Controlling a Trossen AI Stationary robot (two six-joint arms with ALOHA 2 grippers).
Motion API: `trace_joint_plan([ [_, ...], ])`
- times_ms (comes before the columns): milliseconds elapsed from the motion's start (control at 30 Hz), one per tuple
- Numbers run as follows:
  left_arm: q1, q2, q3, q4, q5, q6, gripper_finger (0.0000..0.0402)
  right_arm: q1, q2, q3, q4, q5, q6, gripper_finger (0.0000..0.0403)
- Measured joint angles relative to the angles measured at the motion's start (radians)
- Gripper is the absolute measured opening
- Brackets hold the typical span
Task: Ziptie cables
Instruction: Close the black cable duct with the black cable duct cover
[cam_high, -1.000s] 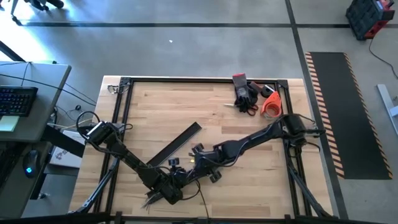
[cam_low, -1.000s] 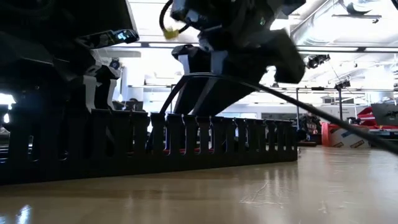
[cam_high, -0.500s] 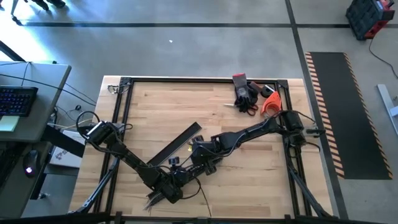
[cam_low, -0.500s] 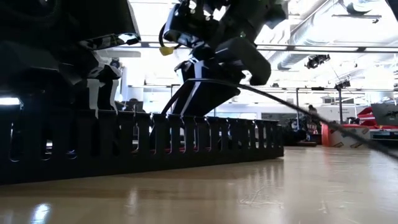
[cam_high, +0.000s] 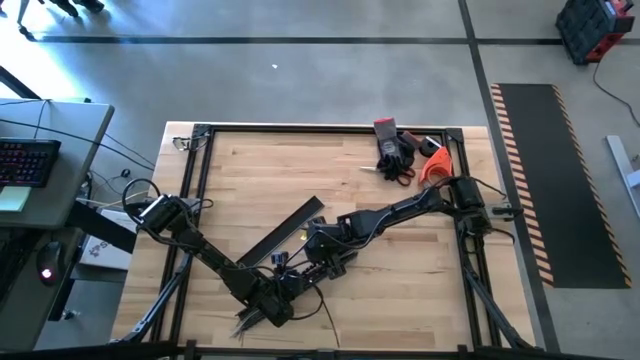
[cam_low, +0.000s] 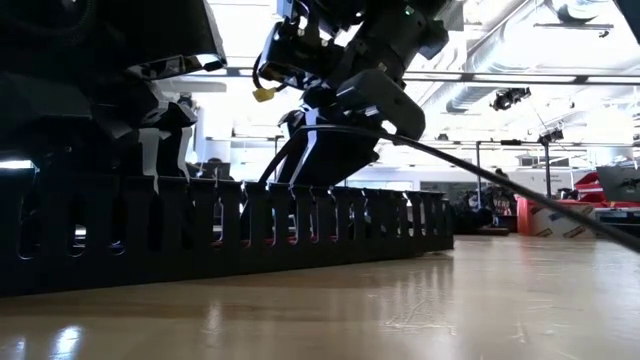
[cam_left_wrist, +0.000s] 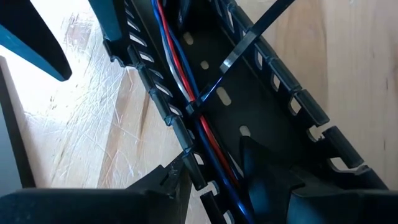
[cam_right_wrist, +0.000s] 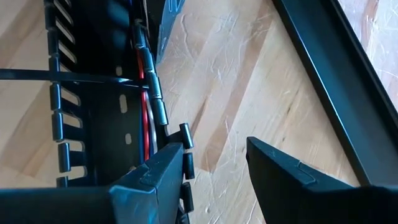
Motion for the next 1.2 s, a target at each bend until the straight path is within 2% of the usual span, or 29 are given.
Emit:
trace_joint_plan([
  [933, 0.000, -0.001, 0.000, 0.000, -0.012, -0.010, 0.0105, -0.019, 0.003, -0.002, 0.009, -0.008, 0.019, 0.0155],
  [1200, -0.003, -0.090, -0.006, -0.047, -0.042, -0.084, 0.0106, -0.010, 0.003, -0.002, 0.013, 0.034, 0.023, 0.0155],
])
